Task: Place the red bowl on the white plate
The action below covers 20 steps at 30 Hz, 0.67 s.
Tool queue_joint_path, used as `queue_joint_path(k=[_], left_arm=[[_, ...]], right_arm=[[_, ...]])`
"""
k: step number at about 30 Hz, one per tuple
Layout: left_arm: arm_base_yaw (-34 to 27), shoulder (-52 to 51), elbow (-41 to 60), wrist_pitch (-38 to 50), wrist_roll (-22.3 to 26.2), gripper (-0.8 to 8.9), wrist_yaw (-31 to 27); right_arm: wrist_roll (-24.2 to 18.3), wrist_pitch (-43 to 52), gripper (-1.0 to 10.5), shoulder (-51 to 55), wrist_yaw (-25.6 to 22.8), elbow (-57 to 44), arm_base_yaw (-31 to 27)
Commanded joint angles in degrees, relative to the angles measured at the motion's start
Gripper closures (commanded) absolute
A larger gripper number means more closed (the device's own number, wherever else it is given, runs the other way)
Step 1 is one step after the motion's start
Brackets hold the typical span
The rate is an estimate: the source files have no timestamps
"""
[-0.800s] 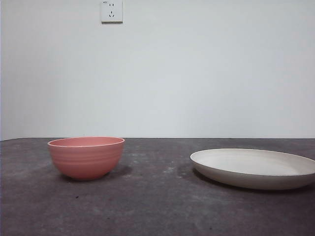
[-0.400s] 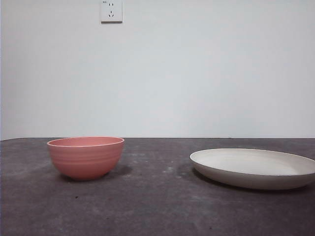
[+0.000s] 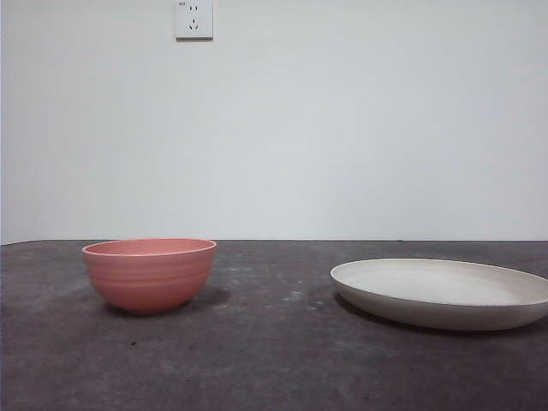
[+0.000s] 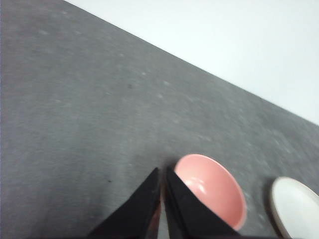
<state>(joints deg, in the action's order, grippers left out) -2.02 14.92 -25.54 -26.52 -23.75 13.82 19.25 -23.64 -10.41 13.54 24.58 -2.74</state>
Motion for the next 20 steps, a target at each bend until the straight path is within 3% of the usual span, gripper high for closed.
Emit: queue_joint_path(k=[1,10,20], left_arm=[[-0.1,4.2,-4.8,-2.7,5.2,7.99,1.8],[0.3,17.8,-16.7,-14.4,14.5,7.99,12.0],[5.6,24.9,-22.7,-22.9,19.9,7.99,14.7]], right_arm=[[-2.9,-3.1,9.4,-4.3,2.6,4.5,0.0],[-11.5,-17.4,9.4,-18.6,11.9,18.4,0.3],[-19.0,-32.2,9.4,-29.2,12.6,27.0,5.8]])
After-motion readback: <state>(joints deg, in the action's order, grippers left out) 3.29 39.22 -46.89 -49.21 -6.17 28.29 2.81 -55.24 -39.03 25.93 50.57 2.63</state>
